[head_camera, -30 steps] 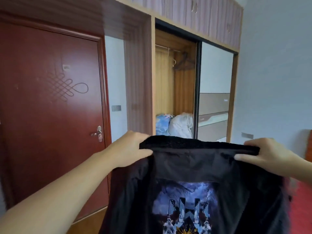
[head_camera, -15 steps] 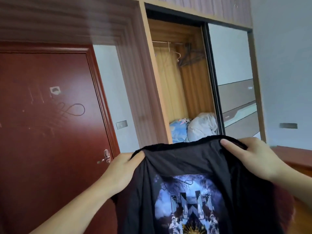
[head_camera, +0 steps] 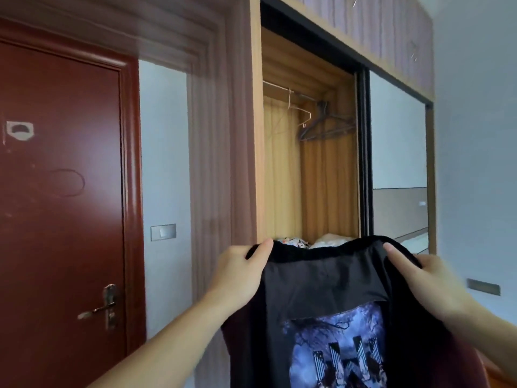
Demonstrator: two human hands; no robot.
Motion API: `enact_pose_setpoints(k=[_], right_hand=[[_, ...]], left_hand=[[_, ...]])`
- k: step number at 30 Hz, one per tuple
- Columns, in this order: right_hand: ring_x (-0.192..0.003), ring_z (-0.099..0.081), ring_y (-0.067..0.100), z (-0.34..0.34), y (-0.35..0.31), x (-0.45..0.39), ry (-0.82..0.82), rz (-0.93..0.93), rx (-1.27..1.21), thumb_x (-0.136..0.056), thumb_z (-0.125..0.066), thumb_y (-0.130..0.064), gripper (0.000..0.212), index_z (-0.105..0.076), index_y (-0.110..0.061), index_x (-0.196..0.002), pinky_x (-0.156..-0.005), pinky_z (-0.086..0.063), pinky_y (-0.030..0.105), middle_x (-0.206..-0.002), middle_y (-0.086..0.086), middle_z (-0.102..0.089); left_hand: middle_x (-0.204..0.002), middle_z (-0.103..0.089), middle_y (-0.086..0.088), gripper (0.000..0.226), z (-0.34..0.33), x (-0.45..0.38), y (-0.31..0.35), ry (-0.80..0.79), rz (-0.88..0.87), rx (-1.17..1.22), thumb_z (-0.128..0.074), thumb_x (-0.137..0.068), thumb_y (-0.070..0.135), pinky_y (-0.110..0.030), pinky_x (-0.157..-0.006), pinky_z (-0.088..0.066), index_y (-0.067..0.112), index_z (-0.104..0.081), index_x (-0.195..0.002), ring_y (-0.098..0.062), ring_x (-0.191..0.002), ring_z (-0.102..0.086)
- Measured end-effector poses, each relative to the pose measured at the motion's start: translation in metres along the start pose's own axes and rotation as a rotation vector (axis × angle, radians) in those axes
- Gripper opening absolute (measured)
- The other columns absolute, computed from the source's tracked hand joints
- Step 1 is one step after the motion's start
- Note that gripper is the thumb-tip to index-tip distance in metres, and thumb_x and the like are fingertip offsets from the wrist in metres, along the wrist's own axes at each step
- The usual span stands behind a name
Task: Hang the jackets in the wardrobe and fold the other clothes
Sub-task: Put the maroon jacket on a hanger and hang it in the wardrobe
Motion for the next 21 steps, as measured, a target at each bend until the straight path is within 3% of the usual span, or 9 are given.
enact_pose_setpoints(k=[2, 3, 5, 6, 9, 11, 15, 18, 21], right_hand=[[-0.045, -0.038, 0.016, -0.014, 0.021, -0.035, -0.012, 0.027, 0.087, -0.089, -0.056, -0.051, 0.053, -0.043, -0.010, -0.058, -0.053, -0.028, 0.031, -0.045, -0.004, -0.037], [-0.044, -0.039, 0.015, -0.020, 0.033, -0.054, -0.015, 0.028, 0.128, -0.089, -0.058, -0.048, 0.054, -0.046, -0.006, -0.056, -0.053, -0.029, 0.031, -0.043, -0.005, -0.038], [-0.045, -0.045, 0.015, -0.030, 0.052, -0.095, -0.022, 0.033, 0.222, -0.088, -0.063, -0.042, 0.049, -0.058, -0.002, -0.060, -0.054, -0.034, 0.031, -0.043, 0.001, -0.045], [-0.047, -0.049, 0.015, -0.033, 0.060, -0.116, -0.024, 0.034, 0.265, -0.088, -0.064, -0.041, 0.044, -0.063, -0.004, -0.064, -0.055, -0.038, 0.032, -0.046, 0.005, -0.052], [-0.047, -0.050, 0.012, -0.037, 0.085, -0.171, -0.032, 0.048, 0.313, -0.087, -0.064, -0.040, 0.038, -0.067, -0.007, -0.067, -0.056, -0.041, 0.034, -0.050, 0.004, -0.057], [-0.046, -0.047, 0.009, -0.040, 0.102, -0.200, -0.075, 0.066, 0.310, -0.084, -0.060, -0.053, 0.049, -0.066, -0.007, -0.068, -0.055, -0.038, 0.034, -0.048, -0.002, -0.052], [-0.048, -0.042, 0.007, -0.047, 0.137, -0.258, -0.109, 0.130, 0.270, -0.074, -0.050, -0.068, 0.061, -0.057, -0.008, -0.061, -0.055, -0.035, 0.033, -0.050, -0.006, -0.045], [-0.050, -0.042, 0.007, -0.056, 0.162, -0.309, -0.111, 0.214, 0.218, -0.074, -0.048, -0.071, 0.070, -0.058, -0.002, -0.067, -0.056, -0.036, 0.033, -0.052, -0.005, -0.045], [-0.046, -0.044, 0.005, -0.066, 0.176, -0.365, -0.118, 0.252, 0.100, -0.075, -0.051, -0.066, 0.065, -0.060, -0.003, -0.066, -0.055, -0.038, 0.031, -0.049, -0.008, -0.049]], left_hand=[[-0.072, -0.065, -0.017, 0.073, -0.023, -0.034, -0.013, -0.023, -0.066, 0.074, -0.045, -0.077, 0.070, -0.032, -0.063, -0.045, 0.001, -0.067, -0.082, -0.019, -0.063, -0.059], [-0.072, -0.068, -0.014, 0.061, -0.034, -0.051, -0.019, -0.051, -0.093, 0.095, -0.049, -0.080, 0.066, -0.034, -0.064, -0.047, 0.009, -0.070, -0.078, -0.021, -0.064, -0.062], [-0.053, -0.061, 0.007, 0.037, -0.053, -0.089, -0.028, -0.094, -0.158, 0.074, -0.058, -0.089, 0.051, -0.022, -0.054, -0.041, 0.030, -0.068, -0.060, -0.008, -0.054, -0.058], [-0.048, -0.056, 0.015, 0.039, -0.062, -0.107, -0.031, -0.098, -0.198, 0.059, -0.062, -0.089, 0.046, -0.016, -0.050, -0.035, 0.033, -0.063, -0.052, 0.000, -0.050, -0.052], [-0.048, -0.052, 0.009, 0.045, -0.100, -0.166, -0.044, -0.119, -0.230, 0.046, -0.063, -0.083, 0.054, -0.018, -0.051, -0.034, 0.018, -0.059, -0.056, -0.007, -0.049, -0.051], [-0.047, -0.046, 0.005, 0.055, -0.129, -0.202, -0.051, -0.124, -0.206, 0.014, -0.058, -0.080, 0.060, -0.024, -0.050, -0.033, 0.011, -0.052, -0.056, -0.013, -0.048, -0.048], [-0.044, -0.032, 0.008, 0.054, -0.175, -0.265, -0.054, -0.049, -0.195, -0.048, -0.058, -0.090, 0.043, -0.021, -0.044, -0.023, 0.017, -0.034, -0.050, -0.012, -0.044, -0.034], [-0.045, -0.032, 0.006, 0.052, -0.200, -0.309, -0.049, 0.039, -0.205, -0.107, -0.059, -0.091, 0.038, -0.022, -0.045, -0.023, 0.014, -0.035, -0.052, -0.010, -0.044, -0.033], [-0.046, -0.036, 0.006, 0.051, -0.207, -0.351, -0.038, 0.163, -0.190, -0.181, -0.061, -0.090, 0.038, -0.025, -0.047, -0.026, 0.013, -0.038, -0.052, -0.009, -0.044, -0.036]])
Point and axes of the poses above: each hand's wrist, its own x-axis away from the middle knuckle, its own z-axis out of the back of the hand, y = z × x, the point moved 7 cm from there along -x, towards the middle knuckle
